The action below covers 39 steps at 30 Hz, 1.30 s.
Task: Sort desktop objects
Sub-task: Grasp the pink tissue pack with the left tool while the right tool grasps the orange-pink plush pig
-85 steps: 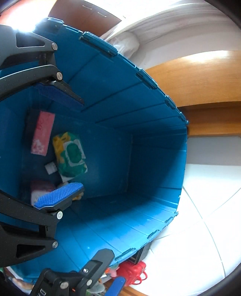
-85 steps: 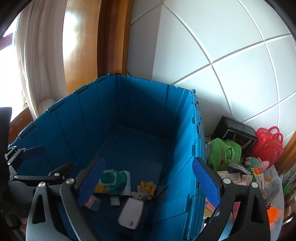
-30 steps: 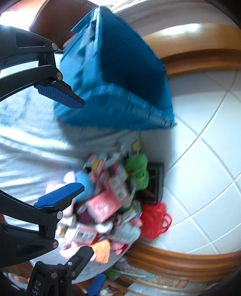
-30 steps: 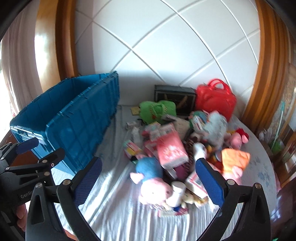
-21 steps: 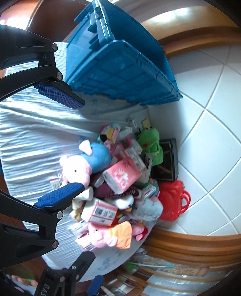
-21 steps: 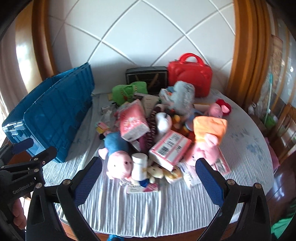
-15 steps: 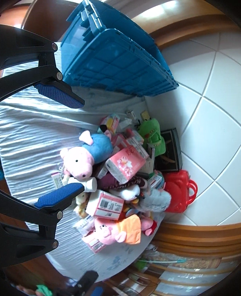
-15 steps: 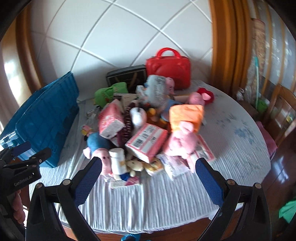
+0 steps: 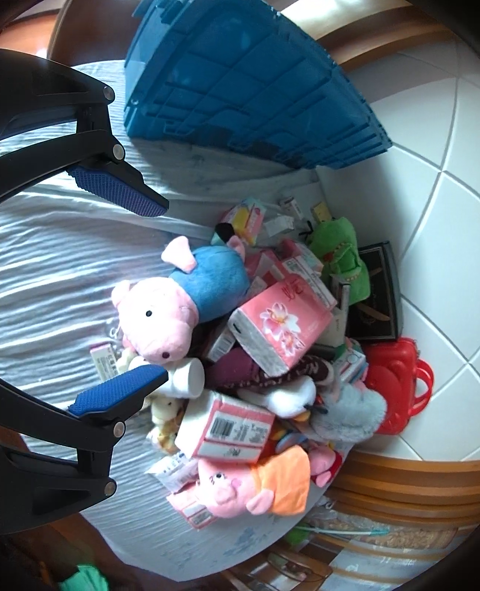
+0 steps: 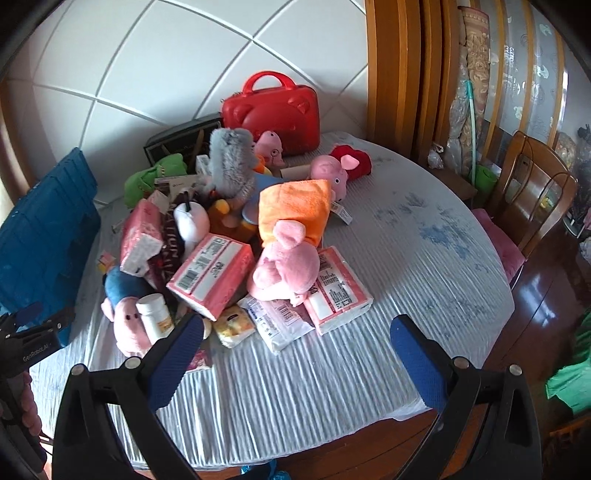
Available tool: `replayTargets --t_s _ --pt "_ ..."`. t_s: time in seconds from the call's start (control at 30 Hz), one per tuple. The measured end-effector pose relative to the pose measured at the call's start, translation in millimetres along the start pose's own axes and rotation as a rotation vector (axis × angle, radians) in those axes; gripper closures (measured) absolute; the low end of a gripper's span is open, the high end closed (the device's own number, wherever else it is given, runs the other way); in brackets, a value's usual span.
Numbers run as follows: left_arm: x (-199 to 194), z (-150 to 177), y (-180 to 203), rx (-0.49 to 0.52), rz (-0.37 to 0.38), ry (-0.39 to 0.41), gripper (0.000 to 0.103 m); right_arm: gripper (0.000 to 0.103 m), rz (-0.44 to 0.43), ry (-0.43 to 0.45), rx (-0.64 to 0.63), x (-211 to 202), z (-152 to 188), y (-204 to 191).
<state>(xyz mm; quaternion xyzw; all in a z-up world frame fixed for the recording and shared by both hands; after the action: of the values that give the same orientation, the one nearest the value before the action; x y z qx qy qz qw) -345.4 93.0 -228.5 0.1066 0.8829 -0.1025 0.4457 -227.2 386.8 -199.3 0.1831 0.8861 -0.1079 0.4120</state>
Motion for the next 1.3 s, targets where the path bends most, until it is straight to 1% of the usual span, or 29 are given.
replayTargets --t_s 0.13,0.3,0.4,0.5,0.67,0.77,0.9,1.0,1.03,1.13,1.2,1.3 --pt "32.8 -15.1 -15.9 -0.030 -0.011 -0.035 0.020 0.000 0.022 -0.037 0.004 32.6 -15.3 0.0" --pt "55.1 -46.0 -17.7 -0.054 0.010 -0.028 0.020 0.000 0.035 -0.066 0.002 64.9 -35.3 -3.1" --pt "66.3 -62.7 -8.4 -0.075 0.023 -0.027 0.020 0.000 0.027 -0.079 -0.008 81.1 -42.7 -3.9" --pt "78.1 -77.5 8.2 -0.086 0.037 -0.044 0.020 0.000 0.019 -0.110 -0.011 100.6 -49.8 2.1" --pt "97.9 -101.2 32.2 -0.109 -0.019 -0.047 0.020 0.000 -0.014 -0.158 -0.029 138.5 -63.6 12.4" --pt "115.7 -105.7 44.1 -0.116 -0.065 -0.068 0.020 0.000 -0.039 -0.195 -0.032 163.1 -68.0 16.6" --pt "135.3 -98.8 52.6 -0.126 -0.075 -0.106 0.020 0.000 -0.074 -0.240 -0.050 187.5 -65.5 11.1" --pt "151.2 -90.2 57.8 -0.117 -0.077 -0.137 0.020 0.000 -0.097 -0.273 -0.078 200.7 -54.5 -1.3" --pt "155.3 -88.0 57.0 -0.115 -0.087 -0.139 0.018 0.000 -0.098 -0.286 -0.082 206.0 -50.1 -4.5" --pt "154.5 -89.5 54.0 -0.107 -0.090 -0.100 0.018 0.000 -0.099 -0.316 -0.090 219.5 -39.9 -12.9" --pt "152.8 -91.0 53.0 -0.097 -0.089 -0.076 0.023 0.000 -0.098 -0.317 -0.087 224.5 -38.0 -16.5" --pt "146.7 -94.6 53.6 -0.078 -0.080 -0.044 0.034 0.000 -0.085 -0.324 -0.085 231.5 -36.2 -20.3"
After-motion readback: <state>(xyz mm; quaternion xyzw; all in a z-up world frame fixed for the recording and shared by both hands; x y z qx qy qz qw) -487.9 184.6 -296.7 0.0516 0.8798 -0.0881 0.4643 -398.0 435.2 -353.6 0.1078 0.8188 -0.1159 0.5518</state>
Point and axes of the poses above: each gripper's, at about its wrist camera, not at the fingertips, and x roughly the way its jaws point, y to its right, z to its underside, the point moved 10 cm from there along x, roughly the way its jaws point, and after that the axes turned 2 degrees about z, right-handed, at the moved point
